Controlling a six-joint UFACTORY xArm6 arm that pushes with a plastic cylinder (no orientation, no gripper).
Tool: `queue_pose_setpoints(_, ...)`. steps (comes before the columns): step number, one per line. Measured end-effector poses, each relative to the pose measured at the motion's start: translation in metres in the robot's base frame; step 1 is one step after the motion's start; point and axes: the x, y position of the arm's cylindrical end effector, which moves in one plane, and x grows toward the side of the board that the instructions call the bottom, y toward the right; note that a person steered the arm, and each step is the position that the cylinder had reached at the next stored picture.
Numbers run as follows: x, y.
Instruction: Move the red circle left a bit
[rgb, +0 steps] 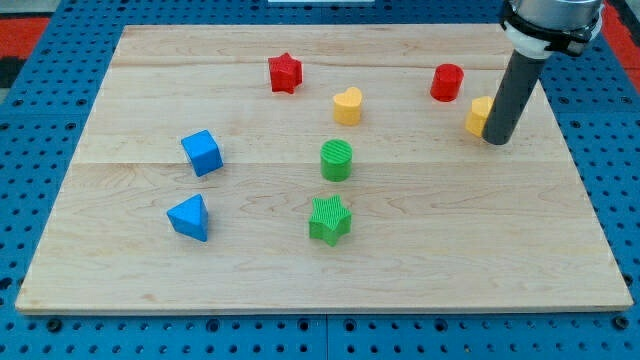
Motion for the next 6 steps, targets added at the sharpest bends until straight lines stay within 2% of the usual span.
queue_pose_setpoints(1,-0.013,0.016)
queue_pose_setpoints(2,-0.045,0.033)
queue_pose_setpoints(4,-0.089,0.035)
queue_pose_setpoints(6,-0.098,-0.030)
